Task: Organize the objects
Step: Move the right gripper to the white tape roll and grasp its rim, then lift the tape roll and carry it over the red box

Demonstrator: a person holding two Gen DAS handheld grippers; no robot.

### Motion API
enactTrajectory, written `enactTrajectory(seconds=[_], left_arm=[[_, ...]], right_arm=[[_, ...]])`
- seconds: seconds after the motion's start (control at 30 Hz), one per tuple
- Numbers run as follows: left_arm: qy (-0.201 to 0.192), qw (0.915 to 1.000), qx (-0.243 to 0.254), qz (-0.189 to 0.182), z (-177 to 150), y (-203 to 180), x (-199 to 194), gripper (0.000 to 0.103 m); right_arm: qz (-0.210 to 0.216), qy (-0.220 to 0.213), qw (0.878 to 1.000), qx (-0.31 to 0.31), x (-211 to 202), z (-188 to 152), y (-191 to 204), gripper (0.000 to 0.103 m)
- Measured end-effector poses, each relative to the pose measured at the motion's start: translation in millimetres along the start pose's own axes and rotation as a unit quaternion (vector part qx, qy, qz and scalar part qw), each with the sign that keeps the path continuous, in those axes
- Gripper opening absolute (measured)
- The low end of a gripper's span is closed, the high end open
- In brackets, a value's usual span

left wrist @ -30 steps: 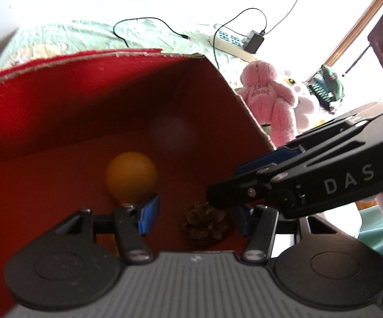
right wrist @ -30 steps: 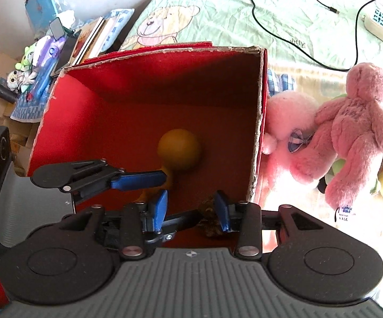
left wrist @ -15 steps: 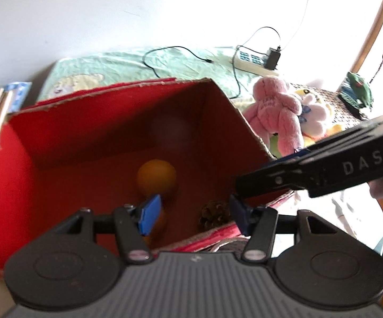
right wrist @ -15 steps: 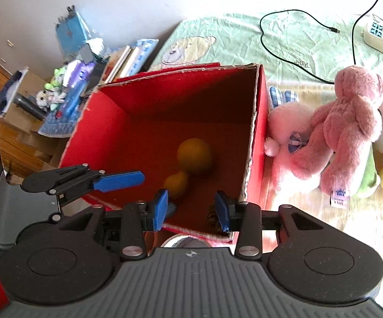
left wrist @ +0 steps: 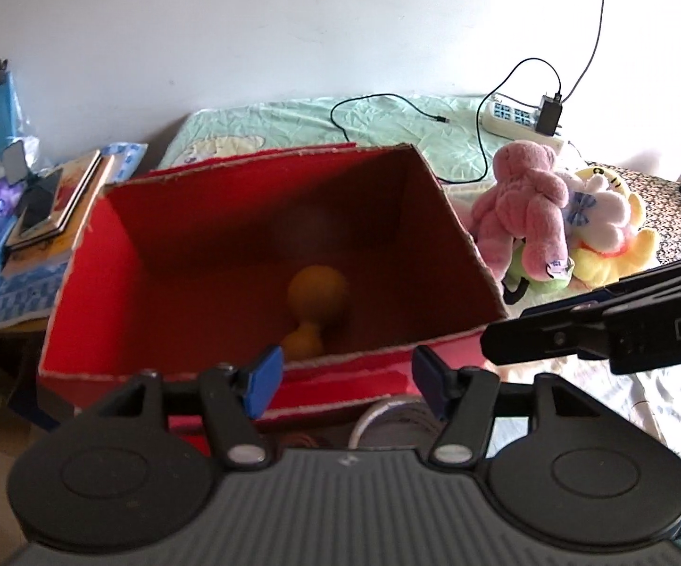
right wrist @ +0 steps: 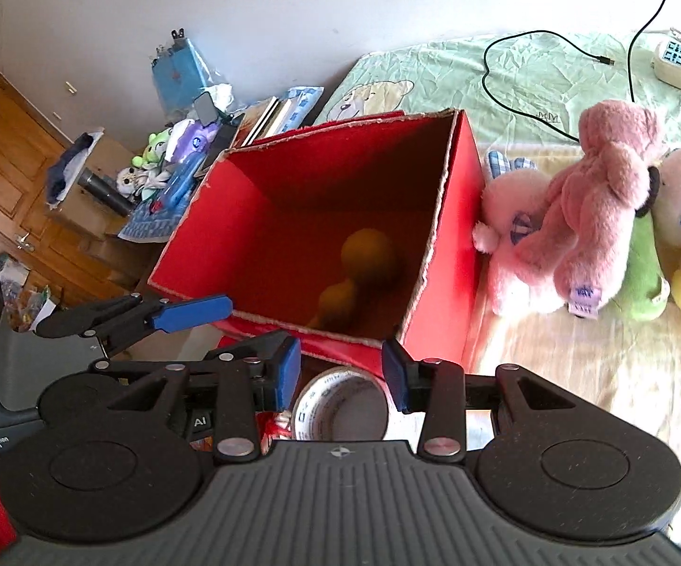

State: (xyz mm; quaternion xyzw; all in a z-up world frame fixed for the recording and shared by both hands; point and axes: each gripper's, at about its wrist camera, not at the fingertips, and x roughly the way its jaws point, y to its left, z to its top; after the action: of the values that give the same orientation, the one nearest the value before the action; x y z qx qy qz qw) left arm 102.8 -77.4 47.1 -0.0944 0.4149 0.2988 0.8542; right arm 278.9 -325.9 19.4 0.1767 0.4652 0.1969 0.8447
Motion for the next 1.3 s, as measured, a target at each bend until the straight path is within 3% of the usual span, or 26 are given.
enactTrajectory(seconds=[0.3,0.7,1.3], left_arm=[[0.031,0.9982,-0.02,0.047,-15.9,-23.3,4.2,0.063],[0.083,0.9924,-0.047,0.078,-35.6,-33.9,25.9,0.061],[0.119,0.9891,-0.074,0.045,-49.0,-28.2,55.6,0.041]], right_arm=[[0.022,0.005,1.0,0.004,-5.2,-22.2,-11.8,0.042],[0.024,0.015,0.999,0.032,5.1,-50.0,-27.6,0.042],[0.026,0.002,0.998,0.062,22.0,-62.6,-36.6,0.041]])
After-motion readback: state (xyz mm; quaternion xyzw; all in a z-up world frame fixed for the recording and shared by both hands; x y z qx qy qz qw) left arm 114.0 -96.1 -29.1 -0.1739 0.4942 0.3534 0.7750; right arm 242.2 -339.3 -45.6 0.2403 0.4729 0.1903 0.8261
